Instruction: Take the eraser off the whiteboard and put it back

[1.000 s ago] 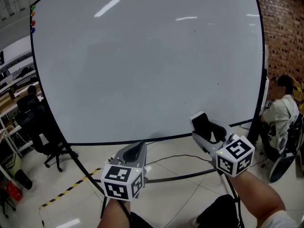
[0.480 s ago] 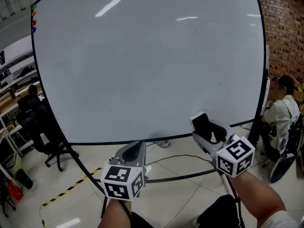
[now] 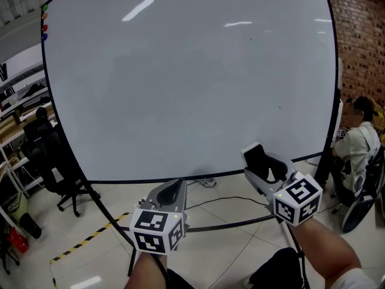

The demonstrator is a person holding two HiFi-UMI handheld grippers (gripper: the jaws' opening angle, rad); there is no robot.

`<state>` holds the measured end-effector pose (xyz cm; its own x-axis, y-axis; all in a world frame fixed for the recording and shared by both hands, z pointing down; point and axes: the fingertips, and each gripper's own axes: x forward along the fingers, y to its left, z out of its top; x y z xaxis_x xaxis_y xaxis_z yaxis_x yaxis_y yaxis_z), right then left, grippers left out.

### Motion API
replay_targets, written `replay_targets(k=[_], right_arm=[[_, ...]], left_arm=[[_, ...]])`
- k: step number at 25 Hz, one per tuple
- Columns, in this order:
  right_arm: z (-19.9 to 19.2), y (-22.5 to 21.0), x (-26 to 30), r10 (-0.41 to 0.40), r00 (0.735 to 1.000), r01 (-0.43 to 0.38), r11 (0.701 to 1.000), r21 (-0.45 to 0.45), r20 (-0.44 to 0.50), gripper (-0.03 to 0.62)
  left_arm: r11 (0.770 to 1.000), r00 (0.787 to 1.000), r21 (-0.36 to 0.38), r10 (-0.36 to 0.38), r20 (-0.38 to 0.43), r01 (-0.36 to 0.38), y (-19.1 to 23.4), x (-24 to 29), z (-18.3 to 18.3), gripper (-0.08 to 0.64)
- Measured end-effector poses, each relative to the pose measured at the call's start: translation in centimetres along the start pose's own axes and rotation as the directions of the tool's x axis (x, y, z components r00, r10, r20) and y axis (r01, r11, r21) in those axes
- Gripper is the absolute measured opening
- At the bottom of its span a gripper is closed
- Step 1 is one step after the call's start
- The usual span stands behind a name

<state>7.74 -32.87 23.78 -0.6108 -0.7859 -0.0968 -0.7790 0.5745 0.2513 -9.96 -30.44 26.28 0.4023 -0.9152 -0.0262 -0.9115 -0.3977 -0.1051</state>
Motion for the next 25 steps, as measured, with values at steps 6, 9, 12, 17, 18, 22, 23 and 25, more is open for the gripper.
replay_targets(k=[6, 9, 12, 17, 18, 22, 23, 25], right_arm=[[-0.4, 0.1, -0.2, -0.023, 1.0, 0.023, 1.0, -0.019, -0.003, 0.241], [-0.1, 0.2, 0.2, -0.032, 0.999, 0.031, 0.997, -0.067, -0.006, 0.241], [0.5, 0.5, 1.2, -0.044, 0.999, 0.042, 0.984, -0.173, -0.011, 0.241], [1.0, 0.9, 3.6, -0.032, 0.999, 0.026, 0.977, -0.212, -0.025, 0.241], [1.0, 1.0, 4.1, -0.03, 0.999, 0.024, 0.978, -0.207, -0.027, 0.241], [0.7, 1.3, 5.7, -0.03, 0.999, 0.021, 0.977, -0.21, -0.038, 0.241], [0.7, 1.2, 6.1, -0.033, 0.999, 0.023, 0.977, -0.212, -0.041, 0.241], [0.9, 1.1, 7.0, -0.041, 0.998, 0.031, 0.977, -0.213, -0.041, 0.241]], left_arm=[[1.0, 1.0, 0.001, -0.007, -0.005, 0.007, -0.6, -0.1, -0.4, 0.017], [1.0, 1.0, 0.005, -0.01, -0.005, 0.01, -0.7, -0.1, -0.3, 0.017], [1.0, 1.0, 0.004, -0.01, -0.007, 0.01, -0.6, 0.0, -0.5, 0.017], [1.0, 1.0, -0.005, -0.011, -0.012, 0.01, -0.4, 0.2, -1.1, 0.017], [1.0, 1.0, -0.005, -0.012, -0.013, 0.012, -0.4, 0.3, -1.2, 0.017], [1.0, 1.0, -0.003, -0.016, -0.016, 0.016, -0.6, 0.2, -1.5, 0.017], [1.0, 1.0, -0.003, -0.017, -0.016, 0.017, -0.5, 0.2, -1.4, 0.017], [1.0, 1.0, -0.005, -0.015, -0.016, 0.015, -0.4, 0.2, -1.4, 0.017]])
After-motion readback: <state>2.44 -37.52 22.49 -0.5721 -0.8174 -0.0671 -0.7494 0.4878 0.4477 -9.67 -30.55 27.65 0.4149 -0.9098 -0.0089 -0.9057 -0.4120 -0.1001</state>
